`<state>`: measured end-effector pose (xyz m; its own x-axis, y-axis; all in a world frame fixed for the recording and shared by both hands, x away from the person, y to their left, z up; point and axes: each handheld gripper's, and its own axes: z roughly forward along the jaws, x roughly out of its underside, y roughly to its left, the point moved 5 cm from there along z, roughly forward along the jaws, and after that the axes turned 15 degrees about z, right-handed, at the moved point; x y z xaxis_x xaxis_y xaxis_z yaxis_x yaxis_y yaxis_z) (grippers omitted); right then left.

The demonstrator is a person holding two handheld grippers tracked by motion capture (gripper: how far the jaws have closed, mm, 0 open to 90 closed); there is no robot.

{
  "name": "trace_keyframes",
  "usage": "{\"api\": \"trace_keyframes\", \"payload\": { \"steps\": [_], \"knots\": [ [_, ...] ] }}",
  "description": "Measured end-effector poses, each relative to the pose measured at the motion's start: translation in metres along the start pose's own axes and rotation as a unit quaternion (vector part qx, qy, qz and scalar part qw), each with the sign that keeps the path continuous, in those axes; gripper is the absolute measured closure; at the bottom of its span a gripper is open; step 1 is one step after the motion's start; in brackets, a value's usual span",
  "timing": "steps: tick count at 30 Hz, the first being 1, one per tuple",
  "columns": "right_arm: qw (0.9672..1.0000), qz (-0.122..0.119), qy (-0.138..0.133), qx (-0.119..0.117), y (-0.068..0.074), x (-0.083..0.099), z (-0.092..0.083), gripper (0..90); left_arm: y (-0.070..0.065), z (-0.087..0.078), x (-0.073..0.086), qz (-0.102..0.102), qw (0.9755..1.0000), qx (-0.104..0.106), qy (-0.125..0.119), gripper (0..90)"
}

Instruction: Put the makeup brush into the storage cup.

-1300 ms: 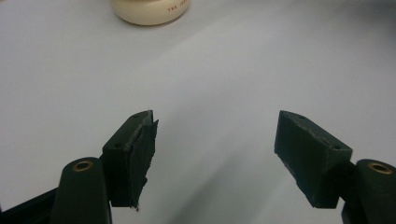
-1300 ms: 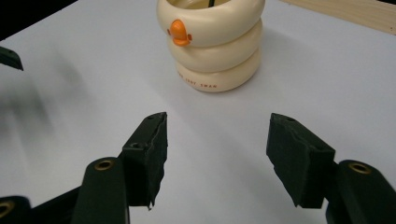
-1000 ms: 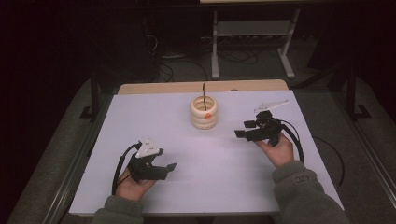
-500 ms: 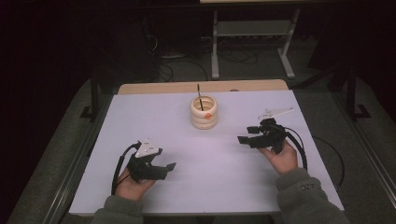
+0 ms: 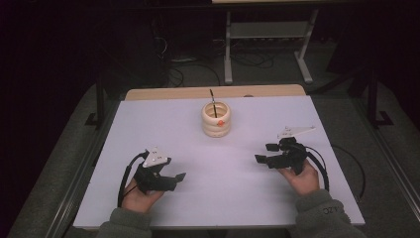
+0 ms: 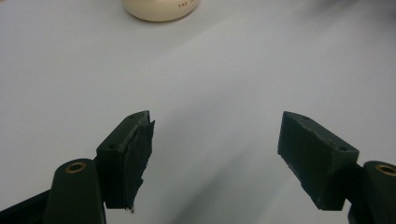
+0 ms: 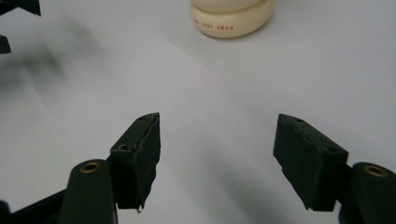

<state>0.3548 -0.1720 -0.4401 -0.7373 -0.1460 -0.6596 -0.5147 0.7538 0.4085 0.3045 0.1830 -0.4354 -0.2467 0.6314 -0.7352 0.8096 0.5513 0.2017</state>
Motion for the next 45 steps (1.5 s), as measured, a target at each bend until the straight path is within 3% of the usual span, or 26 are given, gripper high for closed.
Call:
{"api": "trace_keyframes", "payload": {
  "steps": [12, 13, 16, 18, 19, 24, 27, 35, 45],
  "knots": [
    [1.0, 0.004, -0.003, 0.002, 0.003, 0.011, -0.004, 27.1, 0.002, -0.001, 0.003, 0.005, 1.0, -0.002, 0.007, 25.6],
    [1.0, 0.002, -0.004, 0.002, 0.004, 0.013, -0.005, 27.2, 0.004, -0.002, 0.004, 0.012, 0.9999, -0.003, 0.008, 25.4],
    [1.0, -0.002, -0.004, 0.005, 0.007, 0.017, -0.006, 27.1, 0.003, -0.002, 0.004, 0.003, 1.0, -0.003, 0.004, 25.1],
    [0.9999, -0.008, -0.005, 0.01, 0.008, 0.02, -0.007, 27.2, 0.006, -0.004, 0.005, 0.015, 0.9999, -0.005, 0.005, 25.0],
    [0.9998, -0.014, -0.005, 0.013, 0.007, 0.022, -0.008, 27.1, 0.005, -0.004, 0.005, 0.007, 1.0, -0.006, 0.003, 24.8],
    [0.9996, -0.02, -0.006, 0.019, 0.009, 0.027, -0.012, 26.6, 0.009, -0.006, 0.007, 0.021, 0.9998, -0.007, -0.002, 23.8],
    [0.9995, -0.023, -0.002, 0.021, 0.01, 0.031, -0.013, 26.1, 0.009, -0.006, 0.009, 0.013, 0.9999, -0.003, -0.006, 22.8],
    [0.9992, -0.031, -0.003, 0.025, 0.013, 0.039, -0.016, 24.5, 0.013, -0.015, 0.016, 0.019, 0.9996, 0.009, -0.02, 22.1],
    [0.9986, -0.041, -0.013, 0.03, 0.015, 0.045, -0.022, 23.6, 0.012, -0.019, 0.02, 0.015, 0.9996, 0.008, -0.023, 21.7]
  ]
}}
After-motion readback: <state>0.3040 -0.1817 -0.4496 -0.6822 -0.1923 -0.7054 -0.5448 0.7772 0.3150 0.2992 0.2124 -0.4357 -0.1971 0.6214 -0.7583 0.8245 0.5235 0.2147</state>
